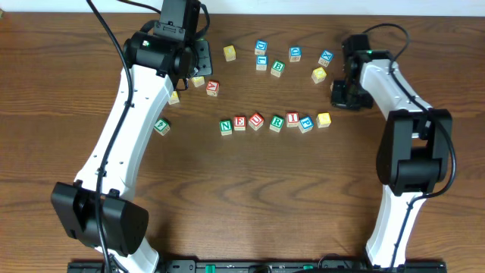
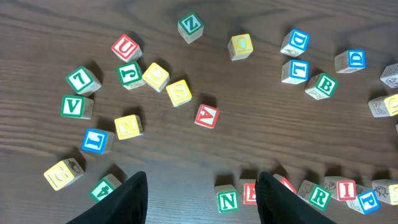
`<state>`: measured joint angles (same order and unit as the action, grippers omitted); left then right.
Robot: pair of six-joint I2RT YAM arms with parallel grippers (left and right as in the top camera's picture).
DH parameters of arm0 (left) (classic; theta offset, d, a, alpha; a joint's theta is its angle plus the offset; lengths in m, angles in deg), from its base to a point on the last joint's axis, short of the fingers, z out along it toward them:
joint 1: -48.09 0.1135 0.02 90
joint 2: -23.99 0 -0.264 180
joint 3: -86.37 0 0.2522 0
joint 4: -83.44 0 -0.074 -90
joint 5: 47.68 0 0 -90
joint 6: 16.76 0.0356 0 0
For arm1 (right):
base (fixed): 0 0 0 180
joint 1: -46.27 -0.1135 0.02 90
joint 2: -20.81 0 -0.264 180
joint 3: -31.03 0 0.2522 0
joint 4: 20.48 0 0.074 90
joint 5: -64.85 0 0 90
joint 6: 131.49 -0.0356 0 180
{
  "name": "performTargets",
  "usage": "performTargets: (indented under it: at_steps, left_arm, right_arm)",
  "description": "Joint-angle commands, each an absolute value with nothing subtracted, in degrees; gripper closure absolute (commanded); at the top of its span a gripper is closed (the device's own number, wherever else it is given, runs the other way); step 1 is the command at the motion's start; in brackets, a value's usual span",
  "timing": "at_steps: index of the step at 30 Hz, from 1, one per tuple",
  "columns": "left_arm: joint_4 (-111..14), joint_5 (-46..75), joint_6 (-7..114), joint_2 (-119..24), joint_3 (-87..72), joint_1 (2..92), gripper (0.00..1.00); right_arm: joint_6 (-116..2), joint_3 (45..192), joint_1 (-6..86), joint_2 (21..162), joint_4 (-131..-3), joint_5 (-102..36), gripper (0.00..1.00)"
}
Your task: Spell out NEURIPS
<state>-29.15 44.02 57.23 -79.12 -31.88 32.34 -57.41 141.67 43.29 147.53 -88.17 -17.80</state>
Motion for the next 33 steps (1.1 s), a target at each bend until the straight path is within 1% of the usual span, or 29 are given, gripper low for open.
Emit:
performTargets:
  at_steps: [1,4,7,17,24,33]
  left_arm:
    - [-29.11,44.74,58.19,-78.90,-31.57,32.60,0.45]
    - [-29.09,44.74,58.21,-78.90,-31.57,32.60,0.45]
    - [-29.09,44.74,58.21,-78.90,-31.57,32.60,0.45]
    - [-29.09,44.74,58.21,-78.90,-31.57,32.58,0.45]
    - [-29.13,44.74,58.19,-78.90,-31.57,32.60,0.45]
    - [-29.11,44.74,58.21,-78.90,-31.57,32.60,0.45]
  right_arm:
    - [-58.13,141.32,43.88,147.86,-87.10,-20.14,0.95]
    - [-56.99,142.11,43.71,147.79,-87.17,-24.14,0.98]
    - [-56.56,144.86,43.03,147.73,-90.05,-26.74,0.99]
    - [-54.04,155.97,39.12,146.57,-102.79,-27.59,0.99]
    - [-53.98,154.20,33.59,146.31,-106.55,-30.24,0.99]
    - [-54.28,148.62,27.38,146.33,-104.17,-30.19,0.99]
